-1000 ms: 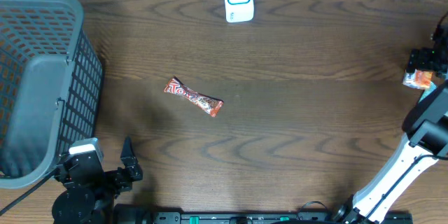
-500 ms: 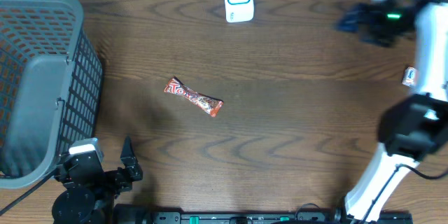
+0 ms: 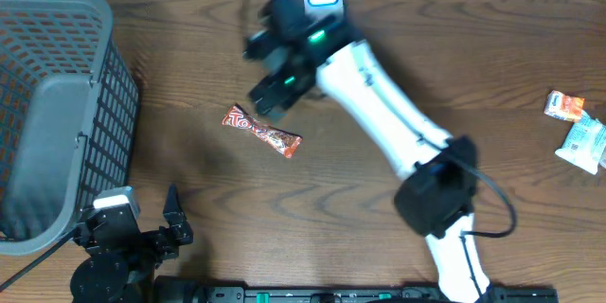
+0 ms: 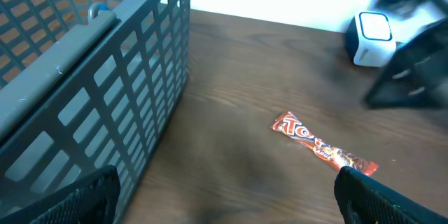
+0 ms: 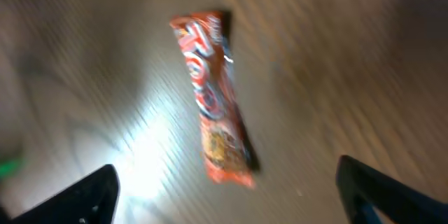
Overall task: Scan the item barcode
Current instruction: 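Move the right gripper left over the red candy bar and grasp it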
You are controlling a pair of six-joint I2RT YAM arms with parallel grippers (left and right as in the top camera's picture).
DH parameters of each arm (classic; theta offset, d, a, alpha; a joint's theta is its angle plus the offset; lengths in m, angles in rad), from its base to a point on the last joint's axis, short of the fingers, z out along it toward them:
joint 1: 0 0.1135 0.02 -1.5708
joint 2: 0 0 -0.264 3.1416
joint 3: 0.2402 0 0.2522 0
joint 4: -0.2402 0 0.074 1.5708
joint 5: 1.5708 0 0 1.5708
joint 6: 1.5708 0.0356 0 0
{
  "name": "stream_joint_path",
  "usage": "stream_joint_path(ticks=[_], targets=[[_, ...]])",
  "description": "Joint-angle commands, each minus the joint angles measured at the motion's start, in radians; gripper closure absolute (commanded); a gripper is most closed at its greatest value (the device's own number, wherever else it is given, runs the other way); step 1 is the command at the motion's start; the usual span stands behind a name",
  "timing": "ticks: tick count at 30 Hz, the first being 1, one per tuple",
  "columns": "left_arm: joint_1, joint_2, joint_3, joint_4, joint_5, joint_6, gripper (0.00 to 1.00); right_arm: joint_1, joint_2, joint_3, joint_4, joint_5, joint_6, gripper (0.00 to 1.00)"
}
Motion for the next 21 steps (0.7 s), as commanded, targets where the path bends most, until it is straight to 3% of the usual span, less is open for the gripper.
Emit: stream_joint_path(ticks=[1,4,9,17,19,21], targets=[[0.003,-0.005,0.000,0.001,0.010,-0.002,0.02,0.049,0.065,-0.007,0.027,0.121,0.031,0.14],[0.003,-0.005,-0.001,0.001,0.010,-0.002,0.02,0.087,0.122,-0.007,0.035,0.122,0.031,0.16],[0.003,-0.005,-0.001,0.001,0.010,-0.002,0.02,0.115,0.200,-0.007,0.041,0.146,0.046,0.34],[0.003,-0.005,0.000,0.001,0.010,-0.002,0.02,0.108,0.254,-0.007,0.079,0.149,0.049,0.35],[0.003,-0.005,0.000,0.001,0.010,-0.002,0.02,0.108,0.270,-0.007,0.096,0.157,0.050,0.48],[0.003,-0.005,0.000,0.001,0.010,-0.002,0.02,0.108,0.284,-0.007,0.109,0.175,0.067,0.80]])
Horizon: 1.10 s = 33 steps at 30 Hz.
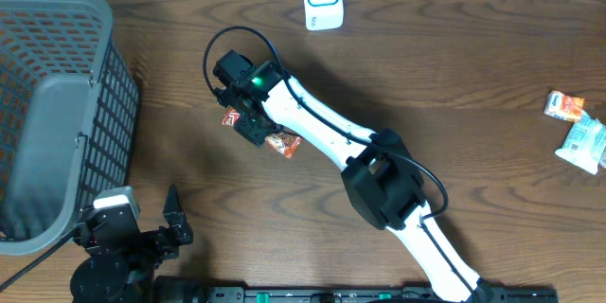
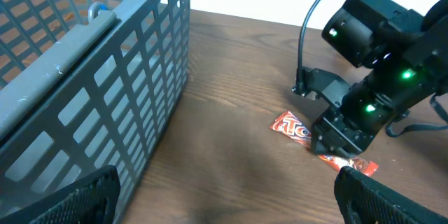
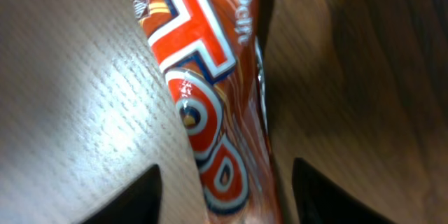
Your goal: Scan the item barcode
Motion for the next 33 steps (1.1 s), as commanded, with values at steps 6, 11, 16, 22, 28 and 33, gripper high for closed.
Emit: stream_joint_path(ticks=[6,11,16,22,28,33], targets=[[0.003,-0.005,0.000,0.001,0.010,-0.002,0.02,0.005,0.068,0.004,0.017,0.105,0.114,0.90],[0.003,-0.005,0.000,0.001,0.010,-0.002,0.02,0.005,0.075,0.004,0.010,0.081,0.119,0.99],[0.003,-0.005,0.000,0.001,0.010,-0.002,0.02,-0.008,0.046,0.024,-0.087,-0.143,0.104,0.99],[0.003,-0.005,0.000,0.001,0.010,-0.002,0.02,-0.116,0.025,0.128,-0.509,-0.747,-0.200,0.99],[0.003,-0.005,0.000,0.001,0.010,-0.002,0.02,-0.275,0.008,0.096,-0.616,-0.971,-0.222,0.99],[0.003,-0.005,0.000,0.001,0.010,-0.002,0.02,-0.373,0.008,0.096,-0.616,-1.076,-0.252,0.99]])
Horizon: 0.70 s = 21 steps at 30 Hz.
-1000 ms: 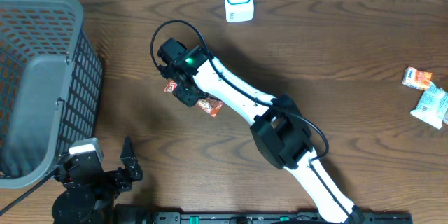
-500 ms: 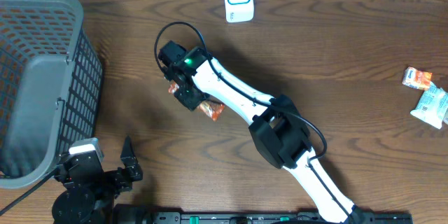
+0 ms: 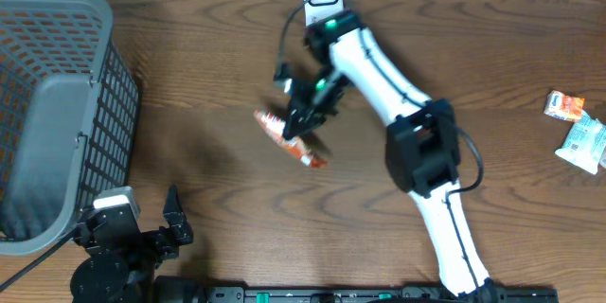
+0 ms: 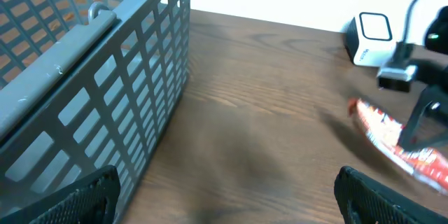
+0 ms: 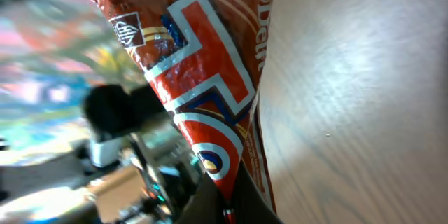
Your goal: Scan the item barcode
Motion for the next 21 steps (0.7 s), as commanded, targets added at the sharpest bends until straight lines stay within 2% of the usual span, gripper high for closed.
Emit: stream_joint_path(ticks=[1,7,12,17,21], targets=[[0.003,-0.005,-0.001,0.001,0.010,-0.001,0.02,-0.057,-0.019,0.000,-0.003,-0.224,-0.065,0.99],[0.003,-0.005,0.000,0.001,0.010,-0.001,0.02,-0.130,-0.019,0.000,-0.003,-0.325,-0.175,0.99],[0.003,-0.005,-0.001,0.001,0.010,-0.001,0.02,-0.163,-0.017,-0.001,-0.001,-0.302,-0.238,0.99],[0.003,-0.005,0.000,0.001,0.010,-0.001,0.02,-0.171,-0.016,-0.030,0.036,-0.035,-0.233,0.99],[0.003,-0.005,-0.001,0.001,0.010,-0.001,0.02,-0.163,-0.016,-0.093,0.041,0.281,-0.106,0.99]])
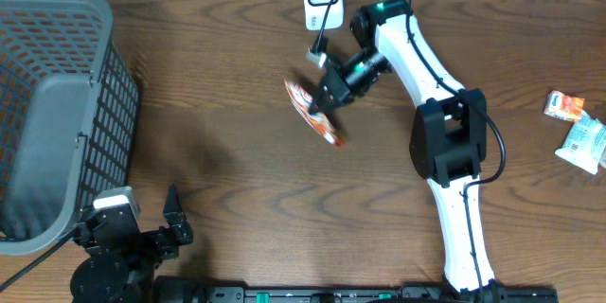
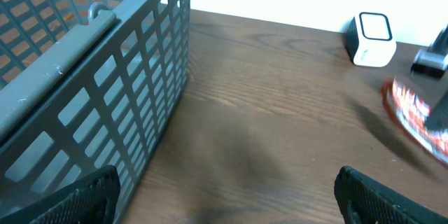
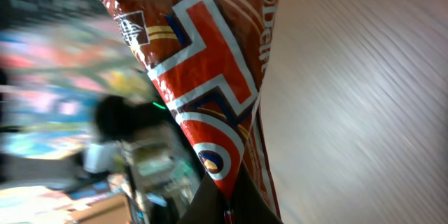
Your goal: Scan the item barcode
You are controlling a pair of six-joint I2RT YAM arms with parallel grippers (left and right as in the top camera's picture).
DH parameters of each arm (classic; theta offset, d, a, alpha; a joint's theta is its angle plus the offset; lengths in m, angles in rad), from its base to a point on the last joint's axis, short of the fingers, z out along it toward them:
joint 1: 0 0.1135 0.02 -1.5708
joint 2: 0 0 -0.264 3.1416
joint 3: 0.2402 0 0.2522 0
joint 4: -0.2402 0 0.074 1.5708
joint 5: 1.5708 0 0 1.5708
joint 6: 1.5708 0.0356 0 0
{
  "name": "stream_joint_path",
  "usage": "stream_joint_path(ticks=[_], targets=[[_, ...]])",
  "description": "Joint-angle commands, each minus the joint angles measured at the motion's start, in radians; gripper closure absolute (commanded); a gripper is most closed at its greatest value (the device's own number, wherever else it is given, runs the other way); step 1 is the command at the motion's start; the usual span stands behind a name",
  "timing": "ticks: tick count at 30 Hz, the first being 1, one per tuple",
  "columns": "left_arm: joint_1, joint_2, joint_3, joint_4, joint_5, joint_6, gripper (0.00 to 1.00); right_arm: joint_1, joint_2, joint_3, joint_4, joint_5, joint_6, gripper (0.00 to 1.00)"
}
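Observation:
A red Toppo snack wrapper (image 1: pixel 313 114) hangs in the air over the table's middle, with my right gripper (image 1: pixel 333 92) shut on its upper end. The right wrist view is filled by the wrapper (image 3: pixel 210 91), pinched at the bottom of the frame between the fingers. A white barcode scanner stands at the table's back edge, just above and left of the right arm; it also shows in the left wrist view as the scanner (image 2: pixel 371 38). My left gripper (image 2: pixel 224 196) rests open at the front left, with nothing between its fingertips (image 2: pixel 84 194).
A grey mesh basket (image 1: pixel 52 114) fills the left side of the table. Two small packets (image 1: pixel 578 133) lie at the far right edge. Black rail hardware runs along the front edge.
My right gripper has carried the wrapper to the right and towards the back, nearer the white scanner. The left arm has not moved.
The wrapper lay flat on the table with my right gripper above it. Then the gripper was down on the wrapper. Then it held the wrapper lifted clear of the table, and now holds it closer to the scanner.

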Motion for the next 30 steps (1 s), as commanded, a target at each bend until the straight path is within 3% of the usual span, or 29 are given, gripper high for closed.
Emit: stream_joint_path(ticks=[1,2,3,4,5,6,8,9,11,12,13,14,19,24,30], targets=[[0.003,-0.005,0.000,0.001,0.010,-0.001,0.02,0.002,-0.016,-0.058,0.008,0.335,0.108,0.99],[0.003,-0.005,-0.001,0.001,0.010,-0.001,0.02,0.002,-0.016,-0.070,0.016,0.377,0.134,0.99],[0.003,-0.005,0.000,0.001,0.010,-0.001,0.02,0.002,-0.016,-0.082,0.026,0.414,0.160,0.87],[0.003,-0.005,-0.001,0.001,0.010,-0.001,0.02,0.001,-0.016,-0.090,0.033,0.430,0.176,0.37],[0.003,-0.005,0.000,0.001,0.010,-0.001,0.02,0.001,-0.016,-0.094,0.044,0.436,0.192,0.27],[0.003,-0.005,0.000,0.001,0.010,-0.001,0.02,0.001,-0.016,-0.095,0.055,0.435,0.214,0.23],[0.003,-0.005,0.000,0.001,0.010,-0.001,0.02,0.002,-0.016,-0.095,0.075,0.435,0.241,0.01],[0.003,-0.005,-0.001,0.001,0.010,-0.001,0.02,0.003,-0.016,-0.095,0.084,0.435,0.243,0.01],[0.003,-0.005,0.000,0.001,0.010,-0.001,0.02,0.005,-0.016,-0.095,0.090,0.435,0.244,0.02],[0.003,-0.005,0.000,0.001,0.010,-0.001,0.02,0.006,-0.016,-0.095,0.090,0.435,0.244,0.24],[0.003,-0.005,0.000,0.001,0.010,-0.001,0.02,0.006,-0.016,-0.095,0.090,0.435,0.259,0.79],[0.003,-0.005,0.000,0.001,0.010,-0.001,0.02,0.006,-0.016,-0.092,0.089,0.434,0.288,0.97],[0.003,-0.005,0.000,0.001,0.010,-0.001,0.02,0.007,-0.016,-0.050,0.037,0.388,0.354,0.99],[0.003,-0.005,0.000,0.001,0.010,-0.001,0.02,0.022,-0.025,0.023,-0.042,0.230,0.269,0.99],[0.003,-0.005,0.000,0.001,0.010,-0.001,0.02,0.077,-0.027,-0.006,-0.013,0.252,0.270,0.99]])
